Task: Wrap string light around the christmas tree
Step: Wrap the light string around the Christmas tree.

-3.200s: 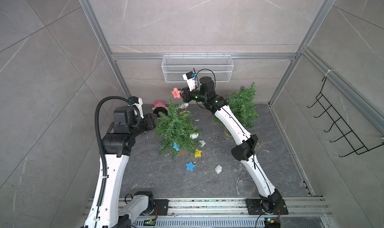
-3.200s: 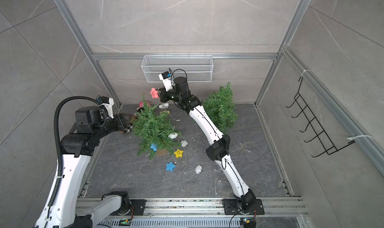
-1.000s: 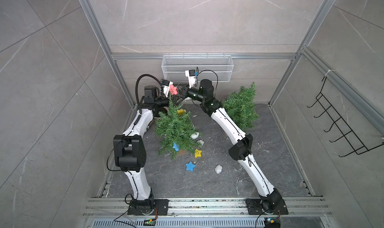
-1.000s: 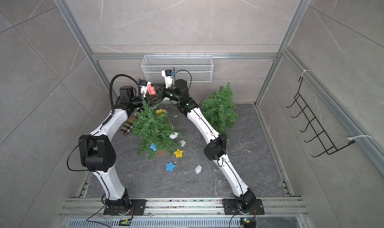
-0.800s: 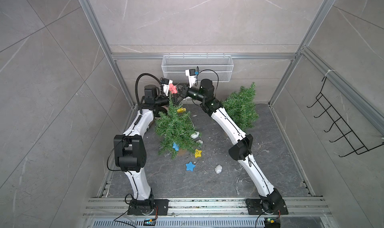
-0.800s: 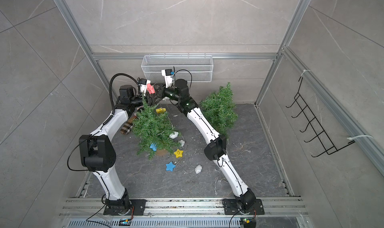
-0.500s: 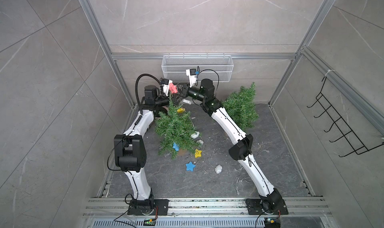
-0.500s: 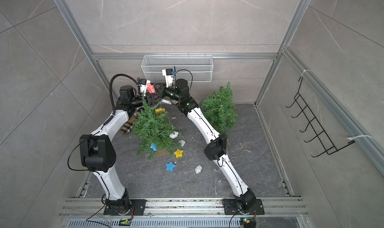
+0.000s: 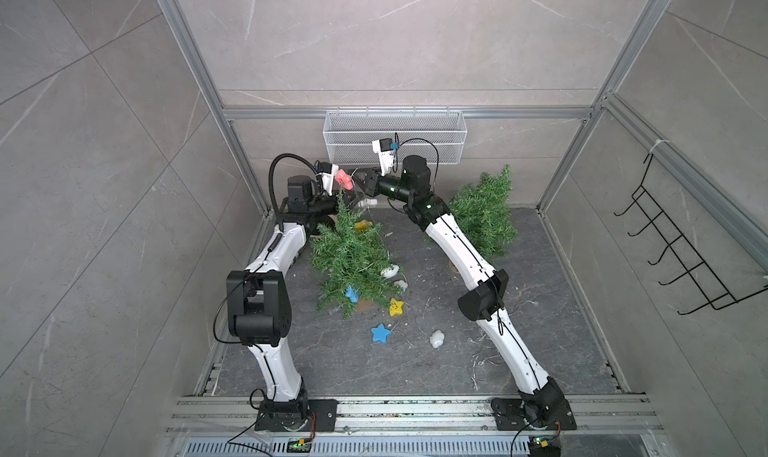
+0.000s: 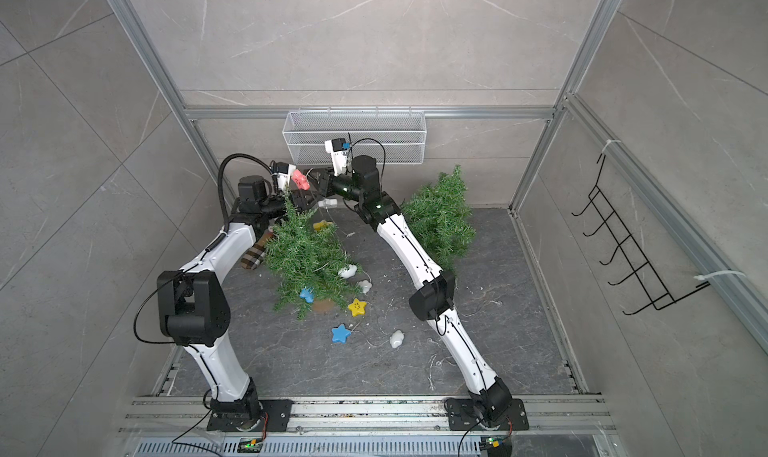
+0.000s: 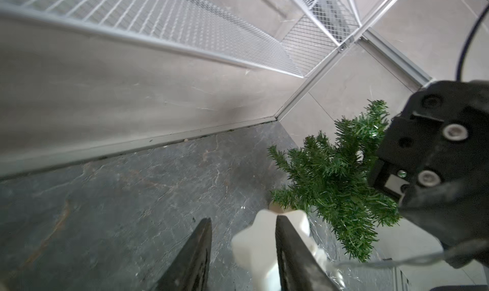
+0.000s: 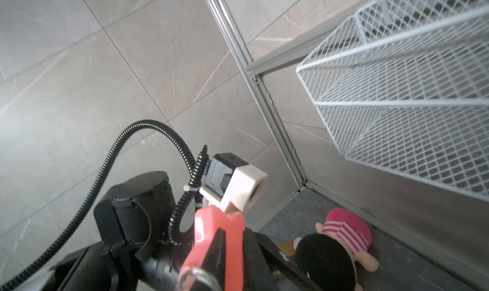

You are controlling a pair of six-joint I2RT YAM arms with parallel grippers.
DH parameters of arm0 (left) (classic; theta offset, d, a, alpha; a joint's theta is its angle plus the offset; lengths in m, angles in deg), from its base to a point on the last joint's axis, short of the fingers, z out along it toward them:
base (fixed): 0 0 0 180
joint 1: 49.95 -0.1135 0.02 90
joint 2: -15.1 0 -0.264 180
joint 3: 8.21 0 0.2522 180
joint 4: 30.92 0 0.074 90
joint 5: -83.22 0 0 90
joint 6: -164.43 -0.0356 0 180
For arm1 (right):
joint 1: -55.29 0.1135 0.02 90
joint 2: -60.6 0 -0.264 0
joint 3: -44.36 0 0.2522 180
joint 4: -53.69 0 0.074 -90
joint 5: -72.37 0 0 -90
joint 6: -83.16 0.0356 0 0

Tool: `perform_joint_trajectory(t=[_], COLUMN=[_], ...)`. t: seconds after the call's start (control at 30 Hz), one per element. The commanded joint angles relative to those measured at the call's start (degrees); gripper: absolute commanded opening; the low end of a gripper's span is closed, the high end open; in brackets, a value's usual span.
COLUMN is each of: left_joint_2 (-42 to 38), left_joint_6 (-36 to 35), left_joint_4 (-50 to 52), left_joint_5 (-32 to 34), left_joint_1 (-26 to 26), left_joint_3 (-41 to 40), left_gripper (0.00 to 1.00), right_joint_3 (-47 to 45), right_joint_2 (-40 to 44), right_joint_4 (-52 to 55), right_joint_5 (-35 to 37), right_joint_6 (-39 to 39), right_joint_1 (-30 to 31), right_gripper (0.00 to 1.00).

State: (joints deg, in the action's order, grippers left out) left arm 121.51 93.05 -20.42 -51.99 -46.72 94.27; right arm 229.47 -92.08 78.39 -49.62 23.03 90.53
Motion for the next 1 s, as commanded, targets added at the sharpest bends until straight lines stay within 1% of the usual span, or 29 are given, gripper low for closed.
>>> perform_joint_trajectory(t=[0.0, 0.13, 0.2, 0.27, 0.4, 0.53, 0.63, 0.7, 0.77, 0.87, 0.97], left_joint_2=[-4.7, -5.6, -6.2, -6.9, -8.8, -11.3, -13.9, -15.7, -17.8, -21.9, -26.2], left_joint_6=[-2.1, -2.6, -2.7, -3.1, -4.3, -4.7, -4.6, -4.9, -5.0, -4.3, -3.9], left_joint_4=[1.2, 2.5, 3.6, 5.9, 8.7, 10.1, 9.9, 10.6, 12.3, 15.7, 21.2], left_joint_5=[0.6, 1.9, 3.0, 4.7, 6.2, 8.2, 9.5, 10.2, 12.5, 17.7, 23.5], left_joint_1=[-1.1, -1.4, -1.8, -2.3, -2.7, -3.1, -3.4, -3.4, -3.4, -3.4, -3.4], left_joint_3=[-0.3, -0.3, -0.1, 0.4, 0.1, -1.3, -3.4, -4.2, -4.7, -6.1, -7.3], left_gripper=[0.45, 0.45, 0.45, 0.45, 0.47, 0.47, 0.49, 0.5, 0.5, 0.51, 0.51], right_joint_3=[0.4, 0.4, 0.1, -1.5, -7.8, -15.6, -14.6, -16.3, -20.2, -32.2, -52.8], right_joint_2=[2.1, 4.2, 5.2, 8.8, 14.8, 21.0, 22.5, 24.3, 27.5, 35.5, 47.9], right_joint_4=[8.7, 18.4, 24.5, 30.9, 38.7, 41.5, 48.5, 51.1, 52.1, 51.0, 43.8], right_joint_5=[-2.0, 1.5, 3.6, 6.7, 10.2, 13.6, 15.9, 18.2, 20.3, 24.4, 26.8], right_joint_6=[-3.3, -7.4, -10.8, -14.4, -19.7, -22.2, -24.1, -24.1, -23.4, -22.0, -19.3], right_joint_1=[0.4, 0.4, 0.3, 0.1, -0.4, -0.4, -0.4, -0.4, -0.4, -0.3, 0.0], right_gripper=[0.29, 0.44, 0.49, 0.53, 0.55, 0.58, 0.6, 0.59, 0.59, 0.56, 0.54])
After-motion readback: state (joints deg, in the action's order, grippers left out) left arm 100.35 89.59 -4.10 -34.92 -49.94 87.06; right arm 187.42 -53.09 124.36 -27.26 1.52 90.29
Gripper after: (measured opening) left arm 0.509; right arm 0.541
